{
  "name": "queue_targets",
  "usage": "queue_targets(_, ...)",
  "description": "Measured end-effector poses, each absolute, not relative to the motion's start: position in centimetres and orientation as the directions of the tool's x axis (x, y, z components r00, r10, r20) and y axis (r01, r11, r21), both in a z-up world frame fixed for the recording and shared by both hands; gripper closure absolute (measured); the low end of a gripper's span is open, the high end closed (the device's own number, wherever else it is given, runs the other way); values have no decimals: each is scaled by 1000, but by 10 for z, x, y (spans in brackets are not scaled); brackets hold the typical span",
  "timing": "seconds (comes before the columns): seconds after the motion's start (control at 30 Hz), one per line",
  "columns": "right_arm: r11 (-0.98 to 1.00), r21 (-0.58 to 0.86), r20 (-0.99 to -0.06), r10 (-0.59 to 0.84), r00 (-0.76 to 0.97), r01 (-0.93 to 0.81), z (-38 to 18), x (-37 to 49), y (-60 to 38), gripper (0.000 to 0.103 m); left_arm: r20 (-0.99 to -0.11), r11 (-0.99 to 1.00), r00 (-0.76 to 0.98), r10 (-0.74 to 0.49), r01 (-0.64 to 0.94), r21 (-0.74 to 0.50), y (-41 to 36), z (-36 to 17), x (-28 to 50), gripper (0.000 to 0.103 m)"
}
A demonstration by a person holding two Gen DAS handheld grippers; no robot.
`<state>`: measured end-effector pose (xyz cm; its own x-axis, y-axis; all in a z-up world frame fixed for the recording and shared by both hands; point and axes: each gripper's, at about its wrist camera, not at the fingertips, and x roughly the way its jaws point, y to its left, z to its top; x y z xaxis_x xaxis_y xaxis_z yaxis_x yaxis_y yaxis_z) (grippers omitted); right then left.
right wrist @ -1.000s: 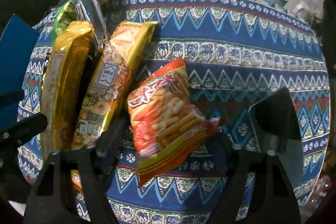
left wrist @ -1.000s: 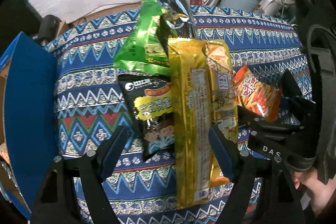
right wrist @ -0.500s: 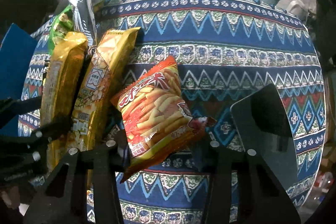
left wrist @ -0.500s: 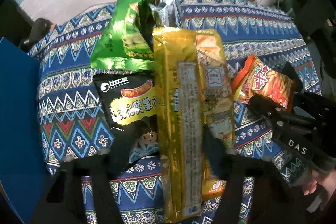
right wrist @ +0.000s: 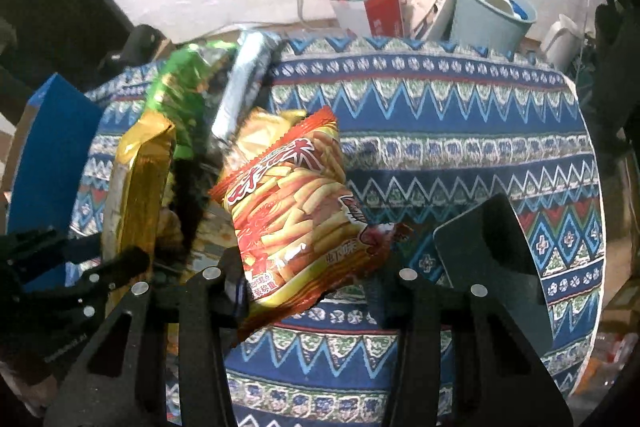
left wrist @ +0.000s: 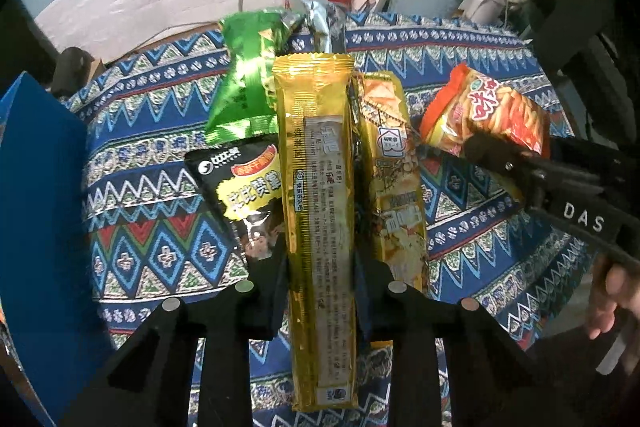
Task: Organize snacks
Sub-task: 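Grasp the orange stick-snack packet with the right tool while the left tool grasps the gold wafer bar, then carry the orange packet into the box with the right tool while the left tool carries the gold bar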
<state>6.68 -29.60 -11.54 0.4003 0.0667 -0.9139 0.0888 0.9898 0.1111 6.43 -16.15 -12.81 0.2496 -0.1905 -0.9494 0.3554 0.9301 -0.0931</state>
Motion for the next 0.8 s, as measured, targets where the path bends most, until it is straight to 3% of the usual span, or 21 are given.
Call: queue_targets(0.8, 992, 128, -852, 118, 511, -16, -69, 74, -223, 59, -895, 952, 382, -230, 280, -125, -78, -57, 42, 74)
